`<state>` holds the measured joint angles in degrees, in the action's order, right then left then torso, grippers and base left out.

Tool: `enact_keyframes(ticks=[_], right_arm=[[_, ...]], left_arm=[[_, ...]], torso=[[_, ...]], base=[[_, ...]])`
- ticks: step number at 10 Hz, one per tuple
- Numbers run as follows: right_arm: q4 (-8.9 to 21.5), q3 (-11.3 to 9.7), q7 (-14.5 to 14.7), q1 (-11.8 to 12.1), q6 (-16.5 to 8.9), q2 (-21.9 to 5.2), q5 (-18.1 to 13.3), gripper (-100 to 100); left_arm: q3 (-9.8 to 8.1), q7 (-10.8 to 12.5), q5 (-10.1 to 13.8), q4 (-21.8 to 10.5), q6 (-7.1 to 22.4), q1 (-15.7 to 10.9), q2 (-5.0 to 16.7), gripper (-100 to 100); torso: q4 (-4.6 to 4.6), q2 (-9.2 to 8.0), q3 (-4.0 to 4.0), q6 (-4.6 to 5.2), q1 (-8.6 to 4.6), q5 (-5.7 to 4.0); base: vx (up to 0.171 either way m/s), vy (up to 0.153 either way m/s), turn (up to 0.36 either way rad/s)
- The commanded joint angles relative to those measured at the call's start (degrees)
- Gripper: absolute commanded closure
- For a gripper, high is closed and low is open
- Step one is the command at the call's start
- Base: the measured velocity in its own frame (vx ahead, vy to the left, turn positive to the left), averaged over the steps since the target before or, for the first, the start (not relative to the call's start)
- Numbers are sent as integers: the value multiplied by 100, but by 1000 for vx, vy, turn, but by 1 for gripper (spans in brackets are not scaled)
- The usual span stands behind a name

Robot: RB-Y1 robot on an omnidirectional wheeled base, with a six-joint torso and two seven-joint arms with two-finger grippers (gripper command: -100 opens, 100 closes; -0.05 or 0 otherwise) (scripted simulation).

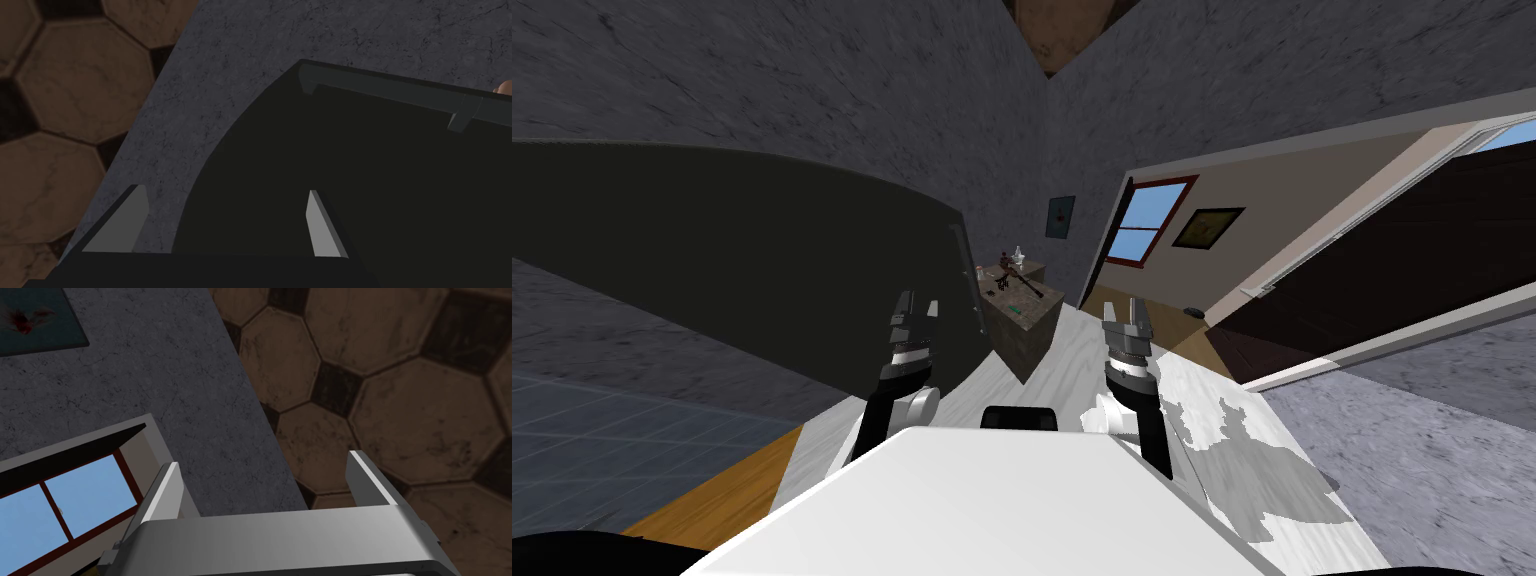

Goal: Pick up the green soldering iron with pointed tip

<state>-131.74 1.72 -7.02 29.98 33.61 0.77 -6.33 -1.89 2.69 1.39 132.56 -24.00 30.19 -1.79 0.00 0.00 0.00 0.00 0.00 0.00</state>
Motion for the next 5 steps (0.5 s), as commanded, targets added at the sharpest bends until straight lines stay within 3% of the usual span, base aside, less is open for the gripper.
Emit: enact_keyframes(ticks=[1, 4, 5], right_arm=[[0, 0, 0, 0, 0, 0, 0, 0], [0, -1, 0, 0, 0, 1, 0, 0], [0, -1, 0, 0, 0, 1, 0, 0]], left_arm=[[19, -31, 49, -37, 77, -31, 251, -100], [88, -159, 246, -181, 377, -158, 766, -100], [88, -159, 246, -181, 377, -158, 821, -100]], torso=[[0, 0, 0, 0, 0, 0], [1, 3, -2, 0, -23, -5], [1, 6, -3, 1, -29, -6]], base=[[0, -19, -4], [9, -66, -9], [16, -63, -1]])
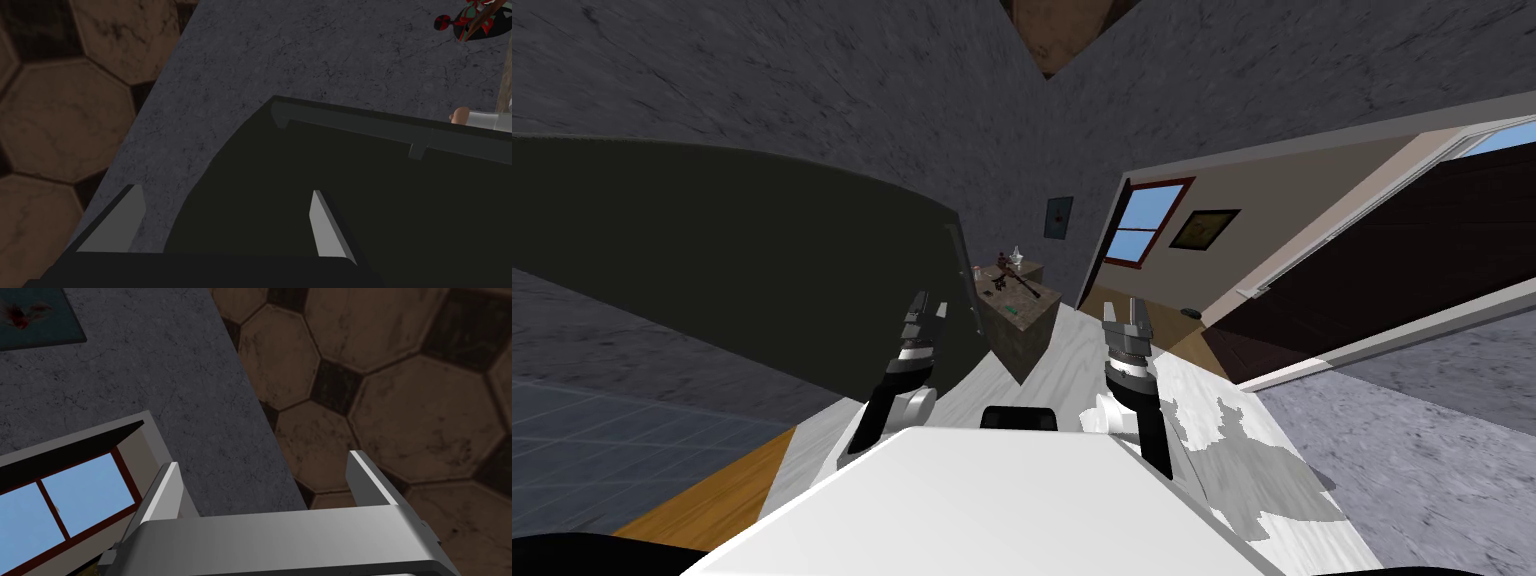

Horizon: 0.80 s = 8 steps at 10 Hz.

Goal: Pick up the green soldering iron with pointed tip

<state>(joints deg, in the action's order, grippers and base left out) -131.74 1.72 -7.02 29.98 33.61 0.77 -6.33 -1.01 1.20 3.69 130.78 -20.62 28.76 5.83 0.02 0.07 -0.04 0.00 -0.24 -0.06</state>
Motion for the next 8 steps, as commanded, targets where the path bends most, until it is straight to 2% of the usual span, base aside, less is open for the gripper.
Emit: enact_keyframes(ticks=[1, 3, 4, 6, 7, 8], right_arm=[[0, 0, 0, 0, 0, 0, 0, 0], [0, 0, 0, 0, 0, 0, 0, 0], [0, -1, 0, 0, 0, 1, 0, 0], [0, 0, 0, 0, 0, 0, 0, 0], [0, -1, 0, 0, 0, 1, 0, 0], [0, 0, 0, 0, 0, 0, 0, 0]], left_arm=[[31, -71, 112, -69, 182, -76, 256, -100], [100, -222, 344, -222, 479, -221, 603, -100], [100, -222, 344, -222, 518, -221, 658, -100], [176, -403, 623, -392, 876, -393, 1034, -100], [176, -403, 623, -392, 914, -393, 1071, -100], [216, -503, 777, -481, 1129, -486, 1281, -100]], torso=[[0, 0, 0, 0, 0, 0], [0, 1, -1, 1, -11, -2], [0, 2, -1, 1, -20, -4], [-1, -4, 2, 1, -9, -2], [0, -1, 0, 1, -22, -4], [0, -2, 1, 0, -14, -4]], base=[[21, -63, -11], [18, -111, -24], [9, -88, -3], [8, -109, -29], [12, -100, -2], [14, -106, -26]])
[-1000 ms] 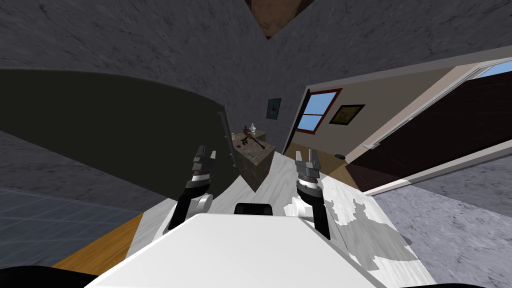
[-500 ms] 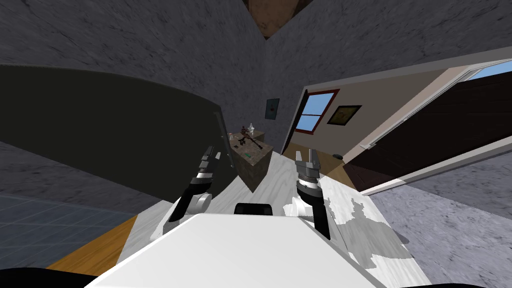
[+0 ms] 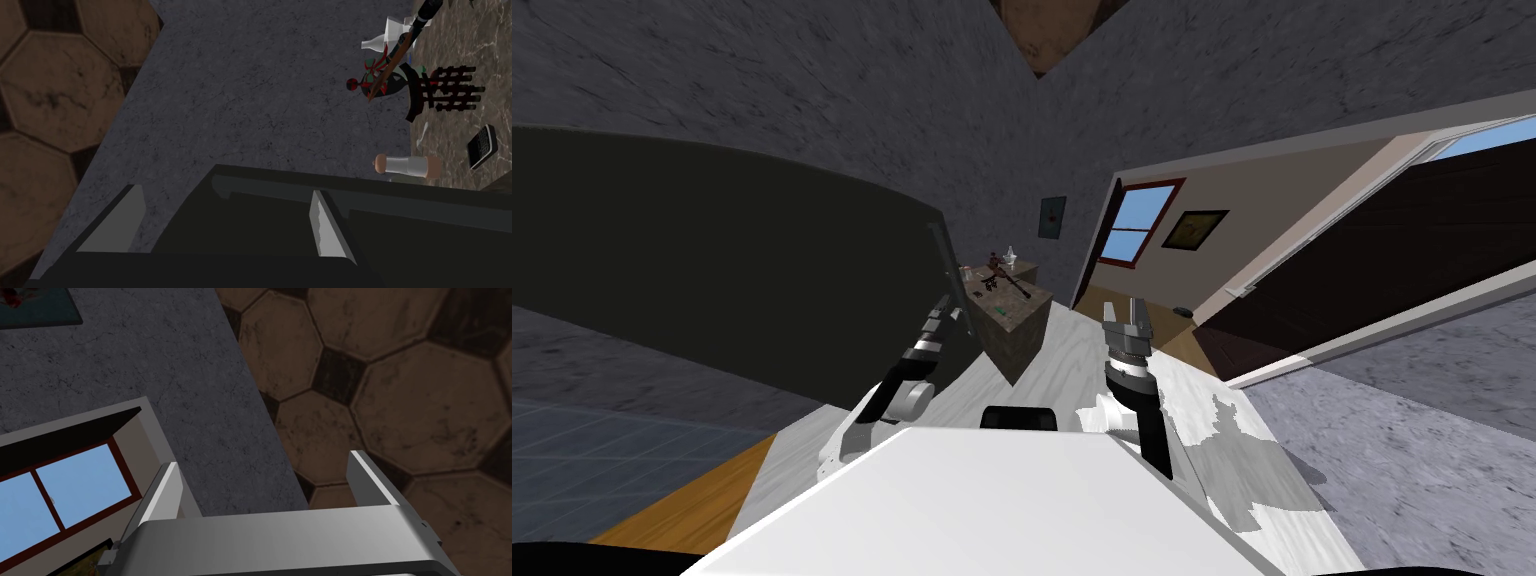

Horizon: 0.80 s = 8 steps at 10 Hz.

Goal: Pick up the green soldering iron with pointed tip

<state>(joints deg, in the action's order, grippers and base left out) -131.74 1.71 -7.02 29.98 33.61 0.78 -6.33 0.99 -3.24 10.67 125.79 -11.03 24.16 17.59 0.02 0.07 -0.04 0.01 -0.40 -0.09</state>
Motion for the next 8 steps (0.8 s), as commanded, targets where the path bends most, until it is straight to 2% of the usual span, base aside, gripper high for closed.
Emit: enact_keyframes(ticks=[1, 3, 4, 5, 6, 7, 8], right_arm=[[0, 0, 0, 0, 0, 0, 0, 0], [0, 0, 0, 0, 0, 0, 0, 0], [0, 0, 0, 0, 0, 0, 0, 0], [0, 0, 0, 0, 0, 0, 0, 0], [0, 0, 0, 0, 0, 0, 0, 0], [0, 0, 0, 0, 0, 0, 0, 0], [0, 0, 0, 0, 0, 0, 0, 0]], left_arm=[[17, -60, 80, 17, 171, -26, 105, -100], [100, -274, 410, -163, 555, -223, 489, -100], [100, -274, 410, -163, 636, -223, 537, -100], [144, -387, 584, -253, 835, -325, 758, -100], [144, -387, 584, -253, 882, -325, 758, -100], [190, -501, 760, -343, 1108, -428, 980, -100], [190, -501, 760, -343, 1136, -428, 980, -100]], torso=[[0, 0, 0, 0, 0, 0], [0, -1, 0, 0, 6, 1], [0, -1, 1, -1, -10, -2], [-1, -4, 2, -1, -6, -3], [0, 0, 0, 0, -7, -2], [0, -2, 1, -2, 3, -1], [0, 1, 0, -1, 1, 0]], base=[[10, -84, -10], [13, -116, -32], [5, -122, -6], [20, -124, -34], [14, -95, -12], [21, -107, -23], [7, -90, -10]])
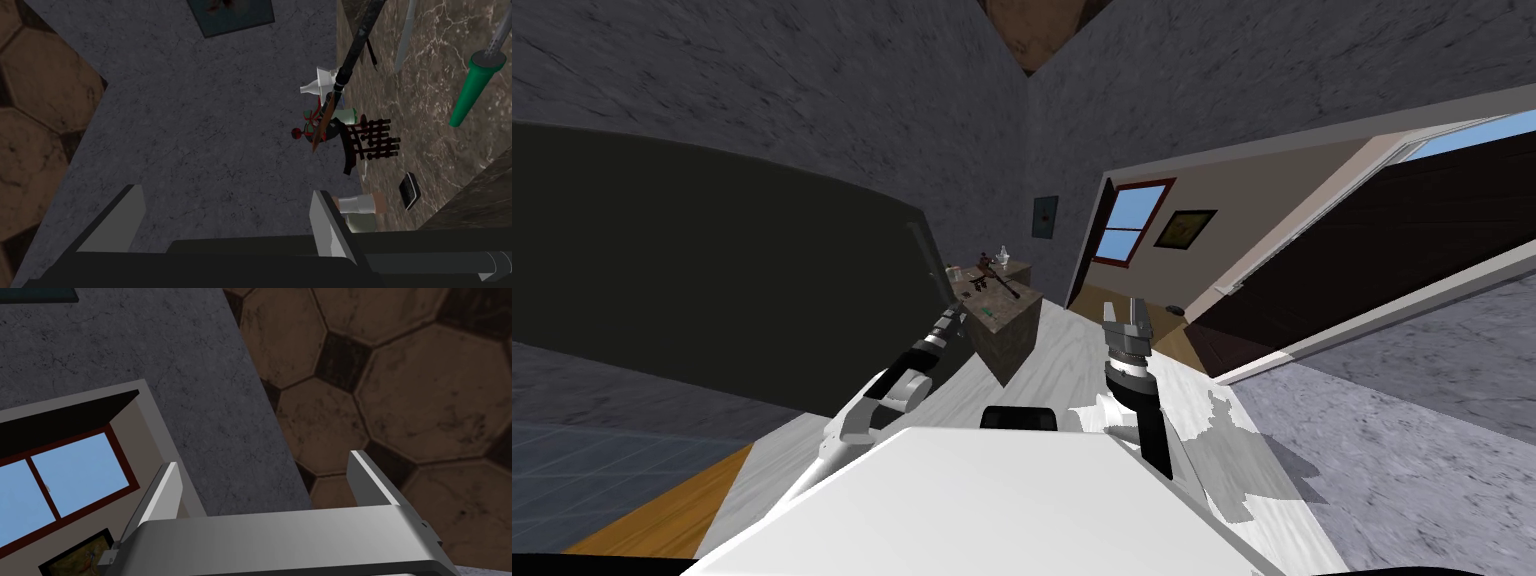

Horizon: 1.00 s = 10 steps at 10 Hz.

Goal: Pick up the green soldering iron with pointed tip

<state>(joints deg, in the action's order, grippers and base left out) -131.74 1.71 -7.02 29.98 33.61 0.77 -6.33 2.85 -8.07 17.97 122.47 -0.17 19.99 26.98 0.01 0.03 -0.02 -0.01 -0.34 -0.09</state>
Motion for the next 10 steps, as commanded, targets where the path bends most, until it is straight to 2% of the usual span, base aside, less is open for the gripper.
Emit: enact_keyframes(ticks=[1, 2, 3, 4, 5, 6, 7, 8, 9, 10], right_arm=[[0, 0, 0, 0, 0, 0, 0, 0], [0, 0, 0, 0, 0, 0, 0, 0], [0, -1, 0, 0, 0, 1, 0, 0], [0, 0, 0, 0, 0, 0, 0, 0], [0, 0, 0, 0, 0, 0, 0, 0], [0, 0, 0, 0, 0, 0, 0, 0], [0, 0, 0, 0, 0, 0, 0, 0], [0, 0, 0, 0, 0, 0, 0, 0], [0, 0, 0, 1, 0, 0, 0, 0], [0, 0, 0, 0, 0, 0, 0, 0]], left_arm=[[51, -133, 208, -101, 286, -113, 263, -100], [100, -248, 386, -188, 450, -215, 427, -100], [100, -248, 386, -188, 575, -215, 484, -100], [152, -362, 563, -274, 766, -315, 688, -100], [152, -362, 563, -274, 845, -315, 704, -100], [206, -475, 737, -358, 1080, -413, 922, -100], [206, -475, 737, -358, 1118, -413, 922, -100], [262, -584, 906, -441, 1323, -508, 1139, -100], [262, -584, 906, -441, 1394, -508, 1139, -100], [321, -690, 1071, -523, 1617, -599, 1354, -100]], torso=[[0, 0, 0, 0, 0, 0], [0, 2, -1, 1, -2, 0], [1, 5, -3, 1, -19, -3], [1, 6, -3, 0, -11, -3], [2, 10, -5, 1, -10, -2], [1, 7, -4, 0, 2, 0], [2, 8, -4, 0, 2, 1], [1, 5, -3, -1, 6, 1], [2, 14, -7, 0, 3, 1], [3, 12, -7, 0, 7, 1]], base=[[14, -97, -25], [25, -152, -34], [26, -120, -3], [36, -115, -24], [25, -83, -9], [29, -91, -23], [24, -77, -2], [53, -87, -8], [42, -75, -4], [37, -80, -12]])
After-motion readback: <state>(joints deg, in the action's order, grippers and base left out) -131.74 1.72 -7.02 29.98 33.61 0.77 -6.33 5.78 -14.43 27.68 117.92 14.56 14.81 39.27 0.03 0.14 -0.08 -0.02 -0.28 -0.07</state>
